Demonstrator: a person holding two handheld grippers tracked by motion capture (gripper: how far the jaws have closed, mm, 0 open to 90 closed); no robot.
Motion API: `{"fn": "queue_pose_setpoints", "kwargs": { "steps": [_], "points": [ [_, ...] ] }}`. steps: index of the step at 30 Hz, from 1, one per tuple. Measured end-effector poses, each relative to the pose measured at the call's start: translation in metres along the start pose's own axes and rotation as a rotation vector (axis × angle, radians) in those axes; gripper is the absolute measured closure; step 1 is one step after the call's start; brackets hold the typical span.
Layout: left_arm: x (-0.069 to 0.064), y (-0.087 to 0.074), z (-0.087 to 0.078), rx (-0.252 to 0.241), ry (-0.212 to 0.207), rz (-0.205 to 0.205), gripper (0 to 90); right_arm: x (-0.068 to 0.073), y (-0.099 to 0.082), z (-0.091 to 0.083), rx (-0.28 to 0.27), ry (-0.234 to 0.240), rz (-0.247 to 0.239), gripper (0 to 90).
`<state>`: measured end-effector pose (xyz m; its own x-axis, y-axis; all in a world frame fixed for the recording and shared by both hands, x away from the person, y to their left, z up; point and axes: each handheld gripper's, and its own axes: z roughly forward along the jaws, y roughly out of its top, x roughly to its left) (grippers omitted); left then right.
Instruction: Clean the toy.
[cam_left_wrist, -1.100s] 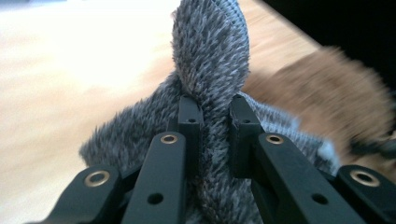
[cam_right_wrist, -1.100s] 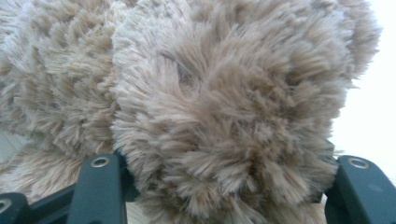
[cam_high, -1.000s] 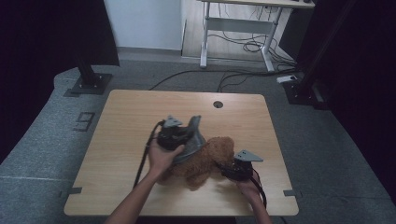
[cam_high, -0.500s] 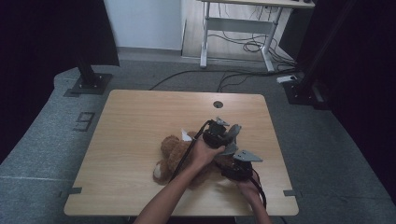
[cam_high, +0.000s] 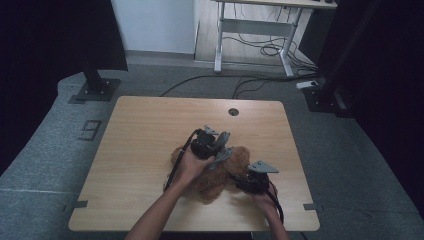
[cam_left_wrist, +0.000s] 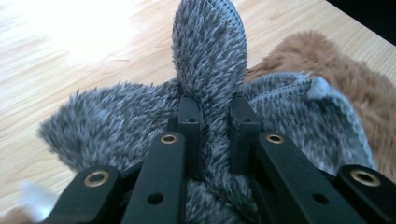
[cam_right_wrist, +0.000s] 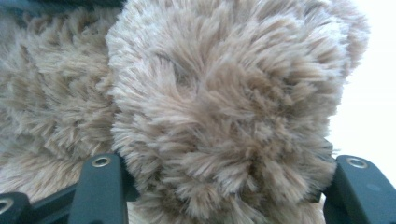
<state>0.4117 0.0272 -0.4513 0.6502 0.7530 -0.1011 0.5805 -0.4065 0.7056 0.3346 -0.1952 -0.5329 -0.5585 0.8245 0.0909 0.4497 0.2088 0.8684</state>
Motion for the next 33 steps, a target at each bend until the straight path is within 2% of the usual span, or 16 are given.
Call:
{"fn": "queue_pose_setpoints", "kwargs": {
  "steps": [3,4,5,8,9,10,11,13,14,16,19,23,25,29,30,33],
  "points": [
    [0.01,-0.006,-0.011,-0.021,0.022,-0.015,78.2,0.0,0.0,0.0,0.0,-0.001,0.001,38.5],
    [0.023,-0.014,-0.021,-0.024,0.051,-0.034,78.2,-0.001,0.0,0.0,-0.002,0.001,0.003,38.6],
    [0.023,-0.014,-0.021,-0.024,0.051,-0.034,78.2,-0.001,0.0,0.0,-0.002,0.001,0.003,38.6],
    [0.043,-0.032,-0.035,-0.016,0.066,-0.07,78.2,-0.001,-0.001,0.0,-0.005,0.004,0.008,38.6],
    [0.049,-0.039,-0.038,-0.014,0.078,-0.083,78.2,-0.001,-0.001,0.0,-0.005,0.003,0.01,38.6],
    [0.062,-0.055,-0.044,-0.016,0.086,-0.117,78.2,-0.001,-0.001,0.0,-0.005,0.002,0.011,38.6],
    [0.062,-0.055,-0.044,-0.016,0.086,-0.117,78.2,-0.001,-0.001,0.0,-0.005,0.002,0.011,38.6],
    [0.079,-0.08,-0.049,-0.016,0.098,-0.17,78.2,-0.001,-0.001,0.0,-0.007,-0.001,0.014,38.6],
    [0.079,-0.08,-0.049,-0.016,0.098,-0.17,78.2,-0.001,-0.001,0.0,-0.007,-0.001,0.014,38.6],
    [0.088,-0.096,-0.051,-0.015,0.091,-0.194,78.2,-0.001,-0.001,0.0,-0.009,-0.003,0.016,38.7],
    [0.091,-0.11,-0.056,-0.014,0.088,-0.213,78.1,-0.001,-0.001,0.0,-0.011,-0.006,0.02,38.8],
    [0.089,-0.117,-0.062,-0.04,0.036,-0.256,77.4,-0.001,-0.002,0.0,-0.013,-0.003,0.031,39.4],
    [0.084,-0.115,-0.058,-0.064,-0.001,-0.289,77.3,0.001,-0.002,0.001,-0.029,0.002,0.022,42.0],
    [0.072,-0.104,-0.047,-0.122,-0.011,-0.312,78.6,0.008,-0.001,0.003,-0.073,-0.014,-0.015,47.0],
    [0.072,-0.104,-0.047,-0.122,-0.011,-0.312,78.6,0.008,-0.001,0.003,-0.073,-0.014,-0.015,47.0],
    [0.078,-0.096,-0.046,-0.158,-0.054,-0.347,78.7,0.008,0.001,0.005,-0.093,-0.022,-0.009,48.2]
  ]
}}
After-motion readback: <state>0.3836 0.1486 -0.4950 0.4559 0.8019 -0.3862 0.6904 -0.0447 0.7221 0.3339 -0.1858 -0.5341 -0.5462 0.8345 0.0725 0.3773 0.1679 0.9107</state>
